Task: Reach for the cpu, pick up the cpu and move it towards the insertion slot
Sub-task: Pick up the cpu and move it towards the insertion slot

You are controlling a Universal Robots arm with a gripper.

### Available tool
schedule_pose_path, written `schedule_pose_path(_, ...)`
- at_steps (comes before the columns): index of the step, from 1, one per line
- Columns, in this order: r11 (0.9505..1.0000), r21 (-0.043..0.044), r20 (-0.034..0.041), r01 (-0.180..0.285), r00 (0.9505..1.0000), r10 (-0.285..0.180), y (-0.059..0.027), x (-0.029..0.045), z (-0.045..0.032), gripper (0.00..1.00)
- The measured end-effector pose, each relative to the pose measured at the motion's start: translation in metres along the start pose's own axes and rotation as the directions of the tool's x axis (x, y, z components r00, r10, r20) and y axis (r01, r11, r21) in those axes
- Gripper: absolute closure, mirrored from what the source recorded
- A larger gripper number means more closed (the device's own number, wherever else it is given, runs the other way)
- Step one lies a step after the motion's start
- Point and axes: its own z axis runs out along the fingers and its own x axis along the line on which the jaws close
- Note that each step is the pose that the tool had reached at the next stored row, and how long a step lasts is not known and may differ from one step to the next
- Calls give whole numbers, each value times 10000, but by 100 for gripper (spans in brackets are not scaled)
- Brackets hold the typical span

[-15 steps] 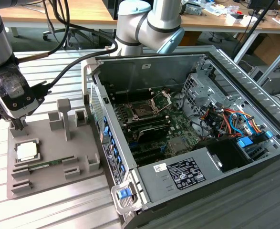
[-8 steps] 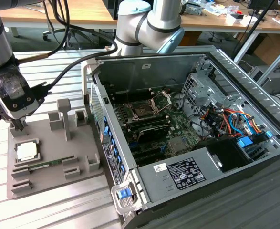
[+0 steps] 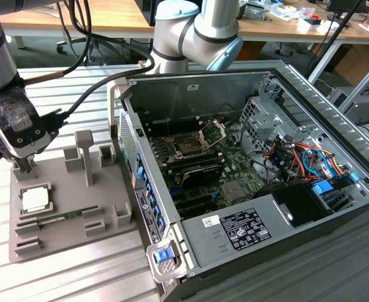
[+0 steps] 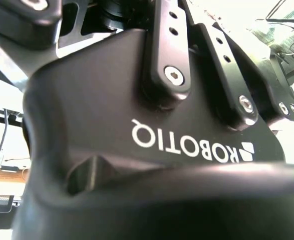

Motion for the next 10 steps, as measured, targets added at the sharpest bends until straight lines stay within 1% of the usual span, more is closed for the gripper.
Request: schedule_pose_path(10,10000,0,3,0,10000,0,-1,3,31,89)
